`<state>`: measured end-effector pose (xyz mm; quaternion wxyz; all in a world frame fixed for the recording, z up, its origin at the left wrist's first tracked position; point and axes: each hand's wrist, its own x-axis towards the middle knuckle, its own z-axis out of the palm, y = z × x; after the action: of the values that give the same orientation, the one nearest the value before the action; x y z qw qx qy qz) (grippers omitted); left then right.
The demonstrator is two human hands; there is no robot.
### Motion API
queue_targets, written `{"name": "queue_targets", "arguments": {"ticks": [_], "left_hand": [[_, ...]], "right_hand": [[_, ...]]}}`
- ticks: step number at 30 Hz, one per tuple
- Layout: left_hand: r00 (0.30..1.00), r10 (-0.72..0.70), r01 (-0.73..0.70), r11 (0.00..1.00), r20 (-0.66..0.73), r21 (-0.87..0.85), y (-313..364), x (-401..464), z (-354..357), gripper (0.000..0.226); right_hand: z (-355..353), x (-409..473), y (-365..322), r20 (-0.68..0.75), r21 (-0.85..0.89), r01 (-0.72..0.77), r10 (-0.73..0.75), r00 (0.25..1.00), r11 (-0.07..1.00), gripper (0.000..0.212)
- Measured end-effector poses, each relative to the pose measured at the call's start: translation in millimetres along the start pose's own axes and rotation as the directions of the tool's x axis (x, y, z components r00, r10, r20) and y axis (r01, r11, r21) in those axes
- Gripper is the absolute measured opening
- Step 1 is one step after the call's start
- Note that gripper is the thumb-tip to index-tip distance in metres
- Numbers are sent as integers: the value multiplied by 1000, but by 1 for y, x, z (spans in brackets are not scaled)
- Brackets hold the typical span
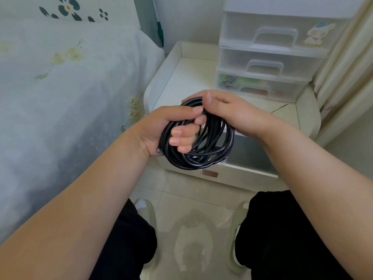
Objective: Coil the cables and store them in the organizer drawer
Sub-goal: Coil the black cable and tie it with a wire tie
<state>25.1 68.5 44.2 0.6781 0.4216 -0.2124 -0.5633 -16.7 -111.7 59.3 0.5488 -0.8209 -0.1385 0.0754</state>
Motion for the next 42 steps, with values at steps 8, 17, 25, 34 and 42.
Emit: {"name": "queue_targets", "arguments": {"ticks": [8, 17, 25, 34, 42], "left_hand": [[984, 156, -147, 984, 85, -104, 3, -3, -1, 22], [974, 222, -225, 971, -44, -87, 0, -1, -3, 21], [941, 226, -158, 952, -251, 263, 0, 13, -3, 27], [834, 339, -13, 801, -436, 598, 0, 23, 0, 40], [638, 465, -135, 852, -614, 506, -16, 34, 11, 43]], "right_hand": [[-9, 0, 7, 286, 460, -124, -14, 958, 879, 37], [3, 2, 8, 112, 475, -343, 330, 937, 811, 41], [2, 4, 8, -338, 112, -292, 313, 887, 950, 14], [-9, 14, 11, -430, -222, -330, 211, 878, 918, 10], [-1, 15, 17, -412, -130, -310, 234, 881, 942, 9]]}}
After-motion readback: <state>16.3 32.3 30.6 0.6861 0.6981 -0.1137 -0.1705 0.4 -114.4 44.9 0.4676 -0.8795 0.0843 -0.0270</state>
